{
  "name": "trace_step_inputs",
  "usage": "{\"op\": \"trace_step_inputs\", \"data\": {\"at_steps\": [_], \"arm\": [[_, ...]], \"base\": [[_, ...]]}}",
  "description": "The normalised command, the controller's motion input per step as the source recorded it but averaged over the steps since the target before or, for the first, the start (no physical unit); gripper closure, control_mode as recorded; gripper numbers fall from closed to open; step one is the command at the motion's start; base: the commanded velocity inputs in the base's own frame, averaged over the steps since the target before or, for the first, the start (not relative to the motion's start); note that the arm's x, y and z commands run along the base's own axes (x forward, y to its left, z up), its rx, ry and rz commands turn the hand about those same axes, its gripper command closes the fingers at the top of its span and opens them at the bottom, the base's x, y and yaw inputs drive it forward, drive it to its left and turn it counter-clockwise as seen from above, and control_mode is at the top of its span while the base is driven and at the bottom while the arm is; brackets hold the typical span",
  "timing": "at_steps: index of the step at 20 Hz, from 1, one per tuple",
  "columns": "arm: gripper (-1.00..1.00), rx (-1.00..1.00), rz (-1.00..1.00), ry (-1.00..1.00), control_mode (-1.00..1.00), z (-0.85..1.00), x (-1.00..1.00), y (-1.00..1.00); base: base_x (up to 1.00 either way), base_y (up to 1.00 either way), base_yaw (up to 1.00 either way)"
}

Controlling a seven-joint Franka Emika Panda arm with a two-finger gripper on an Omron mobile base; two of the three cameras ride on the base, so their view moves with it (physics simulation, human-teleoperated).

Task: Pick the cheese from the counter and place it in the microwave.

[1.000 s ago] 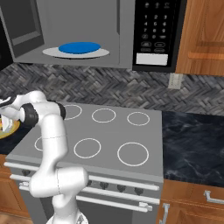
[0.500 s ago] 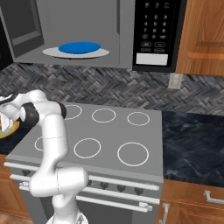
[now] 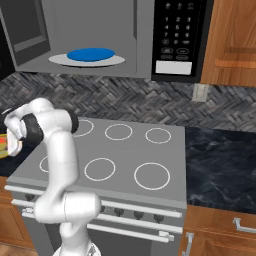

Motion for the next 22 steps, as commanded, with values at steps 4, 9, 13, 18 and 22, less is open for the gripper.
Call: {"op": "trace_step_inputs", "data": {"at_steps": [4,9,13,18,22], "arm": [[1.0,0.1,-0.23,0.04,-1.0,0.3,-0.23,-0.76],[1.0,0.1,-0.34,0.05,-1.0,0.32,-0.49,-0.61],[1.0,0.05,-0.38,0.04,-1.0,0.49,-0.52,-0.66],[1.0,0.04,-0.37,0.07,-1.0,0.85,-0.46,-0.91],[1.0,0.06,-0.3,0.07,-1.0,1.0,-0.32,-1.0]], "base": [[0.0,0.0,0.0],[0.0,0.0,0.0],[0.0,0.0,0.0],[0.0,0.0,0.0],[0.0,0.0,0.0]]}}
